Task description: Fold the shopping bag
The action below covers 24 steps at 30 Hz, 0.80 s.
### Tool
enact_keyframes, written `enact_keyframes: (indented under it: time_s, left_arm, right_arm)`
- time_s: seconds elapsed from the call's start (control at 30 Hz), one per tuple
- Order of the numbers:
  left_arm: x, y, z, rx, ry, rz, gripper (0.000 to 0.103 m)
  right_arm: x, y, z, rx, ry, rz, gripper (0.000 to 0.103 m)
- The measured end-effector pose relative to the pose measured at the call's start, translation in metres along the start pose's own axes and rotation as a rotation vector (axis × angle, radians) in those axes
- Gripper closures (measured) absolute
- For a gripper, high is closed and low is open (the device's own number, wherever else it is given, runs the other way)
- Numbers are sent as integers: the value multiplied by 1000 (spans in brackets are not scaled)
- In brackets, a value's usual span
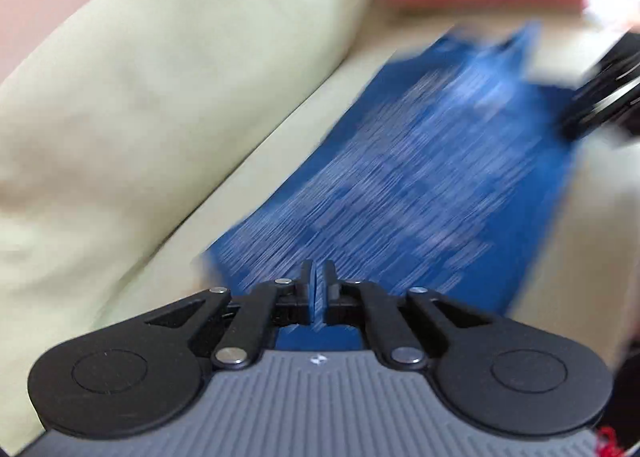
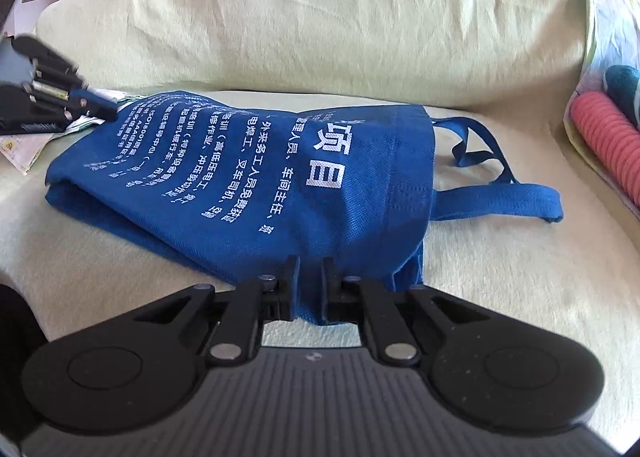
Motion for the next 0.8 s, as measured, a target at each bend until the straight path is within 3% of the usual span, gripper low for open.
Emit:
enact_keyframes:
  time_s: [0.03,0.13,0.2,0.27,0.33,0.37,0.43,0.47,0.53,0.6,0.67,0.73,0.8]
  left_arm:
    - [-17,-7,10,-69,40,27,89]
    - [-45,9,35,-111,67,11,91]
    - [-62,41,40,10,97,34,96]
    - [-74,78,48,24,125,-88,97]
    - [-86,124,73,-18,209,-269,97]
    - [-84,142,79,23,231,-305,97]
    - [-67,158,69,92,189,-330,100]
    - [-62,158,63,107,162,-325,100]
    - [-36,141,34,164,14,-208,99]
    - [-27,116,25,152,-54,-88,95]
    - [-50,107,42,117,23,-70,94]
    - [-85,117,75,104,140,-120,95]
    - [-98,136,89,108,131,-210,96]
  right_arm:
    - [0,0,0,2,3,-5,97]
    - [-3,-1,-1,21,15,-21,97]
    - [-4,-1,-1,30,22,-27,97]
    - [-5,-2,-2,25,27,-26,97]
    - [-5,-3,-2,21,30,-28,97]
    - [-5,-3,-2,18,31,-29,97]
    - [-5,-3,-2,14,36,-30,97]
    - [-5,-3,-2,15,38,-30,97]
    - [-5,-2,-2,19,40,-30,97]
    - [-5,-2,-2,19,43,-32,97]
    - [-6,-2,-2,19,47,-38,97]
    - [-6,-3,-2,19,51,-42,97]
    - [-7,-3,-2,20,55,-46,97]
Point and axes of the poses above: each gripper's, at about its wrist camera, not at the fingertips, and x roughly against the way its jaws point, y to its left, z to its underside, the point moved 9 cm from there along -x, roughly the way its jaws point, and after that the axes turned 14 degrees about -y, right-handed, at the moved point
